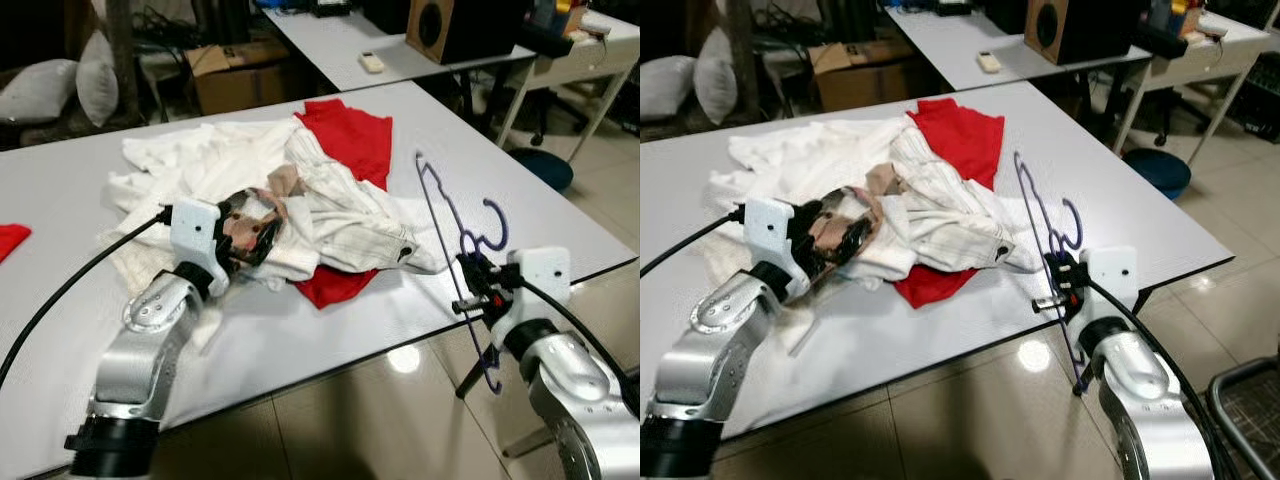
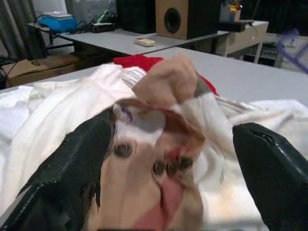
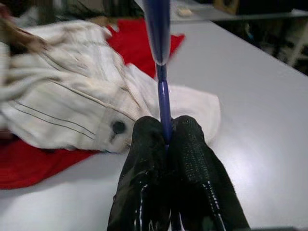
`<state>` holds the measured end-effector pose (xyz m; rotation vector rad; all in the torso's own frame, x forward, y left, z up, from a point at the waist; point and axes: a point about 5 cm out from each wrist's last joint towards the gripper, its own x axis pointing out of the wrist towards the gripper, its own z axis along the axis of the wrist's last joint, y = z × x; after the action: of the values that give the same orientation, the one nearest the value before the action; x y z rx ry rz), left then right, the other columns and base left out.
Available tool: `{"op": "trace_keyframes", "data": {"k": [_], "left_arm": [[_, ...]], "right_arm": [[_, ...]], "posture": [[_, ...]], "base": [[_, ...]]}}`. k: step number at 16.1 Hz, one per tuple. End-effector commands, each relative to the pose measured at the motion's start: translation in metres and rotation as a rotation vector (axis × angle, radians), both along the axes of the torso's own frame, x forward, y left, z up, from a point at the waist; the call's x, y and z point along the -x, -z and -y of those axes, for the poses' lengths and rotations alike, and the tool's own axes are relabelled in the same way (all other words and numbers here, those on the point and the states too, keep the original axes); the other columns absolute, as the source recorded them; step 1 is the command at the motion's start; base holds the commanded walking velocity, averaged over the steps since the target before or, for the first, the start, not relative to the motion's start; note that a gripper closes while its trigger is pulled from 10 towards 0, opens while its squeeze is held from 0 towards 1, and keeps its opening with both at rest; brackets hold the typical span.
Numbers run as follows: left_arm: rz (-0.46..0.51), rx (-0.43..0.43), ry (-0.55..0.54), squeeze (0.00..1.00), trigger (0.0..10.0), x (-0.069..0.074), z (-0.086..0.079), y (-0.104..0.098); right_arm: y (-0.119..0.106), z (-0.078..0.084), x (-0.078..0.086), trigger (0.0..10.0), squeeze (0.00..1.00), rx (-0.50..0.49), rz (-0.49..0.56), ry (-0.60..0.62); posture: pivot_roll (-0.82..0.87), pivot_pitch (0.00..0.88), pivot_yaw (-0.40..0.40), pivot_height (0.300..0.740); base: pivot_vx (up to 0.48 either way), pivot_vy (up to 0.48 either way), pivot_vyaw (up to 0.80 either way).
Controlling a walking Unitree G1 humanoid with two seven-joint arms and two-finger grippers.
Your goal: Hang hanger
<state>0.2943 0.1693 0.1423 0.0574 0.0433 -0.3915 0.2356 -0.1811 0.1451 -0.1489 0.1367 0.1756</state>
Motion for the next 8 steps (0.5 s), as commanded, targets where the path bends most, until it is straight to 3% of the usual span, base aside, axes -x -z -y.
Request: {"op": "trace_keyframes", "data": {"k": [1,2,3,5,6,7,8], "left_arm": [[0.001,-0.029,0.008,0.00,10.0,-0.006,-0.005,-0.001],[0.003,-0.020,-0.003,0.00,10.0,-0.009,-0.006,-0.002],[-0.035,-0.098,-0.019,0.00,10.0,-0.013,-0.010,0.006],[-0.058,-0.130,-0.027,0.00,10.0,-0.013,-0.011,0.014],[-0.069,-0.139,-0.045,0.00,5.3,-0.014,-0.018,0.018],[-0.077,-0.151,-0.066,0.00,2.3,-0.014,-0.021,0.021],[-0.093,-0.167,-0.107,0.00,0.0,-0.016,-0.029,0.024]], "right_arm": [[-0.002,0.002,-0.004,10.0,0.00,0.022,0.012,-0.011],[-0.007,0.001,-0.006,10.0,0.00,0.001,0.027,-0.033],[-0.003,0.002,-0.008,10.0,0.00,0.018,0.013,-0.052],[0.002,0.002,-0.008,10.0,0.00,0.047,-0.005,-0.071],[0.006,-0.003,-0.009,10.0,0.00,0.031,-0.009,-0.085],[0.007,-0.005,-0.009,10.0,0.00,0.032,-0.013,-0.091],[0.010,-0.009,-0.009,10.0,0.00,0.034,-0.017,-0.106]], "posture": [[-0.04,0.000,0.056,0.740],[-0.04,0.000,0.052,0.740],[-0.03,0.000,0.046,0.740],[-0.03,0.000,0.039,0.740],[-0.02,0.000,0.029,0.740],[-0.02,0.000,0.030,0.740],[-0.02,0.000,0.030,0.740]], "base": [[0.000,0.000,0.00],[0.000,0.000,0.00],[0.000,0.000,0.00],[0.000,0.000,0.00],[0.000,0.000,0.00],[0.000,0.000,0.00],[0.000,0.000,0.00]]}}
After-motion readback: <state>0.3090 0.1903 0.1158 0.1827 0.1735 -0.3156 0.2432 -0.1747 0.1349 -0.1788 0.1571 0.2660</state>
